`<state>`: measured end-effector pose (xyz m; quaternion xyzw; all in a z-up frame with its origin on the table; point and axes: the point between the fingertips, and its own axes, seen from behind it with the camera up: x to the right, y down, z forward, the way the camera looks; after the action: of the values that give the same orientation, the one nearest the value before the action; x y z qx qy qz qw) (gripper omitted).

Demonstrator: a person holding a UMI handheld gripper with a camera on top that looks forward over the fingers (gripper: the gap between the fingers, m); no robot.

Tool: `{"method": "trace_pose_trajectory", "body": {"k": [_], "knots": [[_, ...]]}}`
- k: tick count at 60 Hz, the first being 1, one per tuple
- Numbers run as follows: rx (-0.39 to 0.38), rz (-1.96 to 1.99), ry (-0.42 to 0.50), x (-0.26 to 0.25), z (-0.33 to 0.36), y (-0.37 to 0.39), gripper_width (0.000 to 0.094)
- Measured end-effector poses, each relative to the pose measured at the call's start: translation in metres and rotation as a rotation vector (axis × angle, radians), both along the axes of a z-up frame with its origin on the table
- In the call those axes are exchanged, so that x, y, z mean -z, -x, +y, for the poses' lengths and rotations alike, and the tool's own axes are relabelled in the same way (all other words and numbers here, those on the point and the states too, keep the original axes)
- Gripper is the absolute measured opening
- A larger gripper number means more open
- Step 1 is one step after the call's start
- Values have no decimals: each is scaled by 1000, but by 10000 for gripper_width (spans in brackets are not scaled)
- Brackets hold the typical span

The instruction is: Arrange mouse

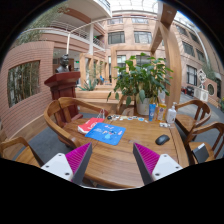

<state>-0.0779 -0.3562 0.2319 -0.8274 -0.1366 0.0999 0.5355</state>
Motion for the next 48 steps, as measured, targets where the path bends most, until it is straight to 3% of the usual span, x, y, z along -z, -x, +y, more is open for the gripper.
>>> {"method": "trace_pose_trajectory", "body": {"k": [7,14,25,32,48], "knots": [[37,-22,58,29,1,-18,856],[87,-48,134,92,32,-57,856],[214,-101,218,167,85,-138,854],[284,-123,216,192,132,-181,853],[355,-158,202,225,249,-220,856]]}}
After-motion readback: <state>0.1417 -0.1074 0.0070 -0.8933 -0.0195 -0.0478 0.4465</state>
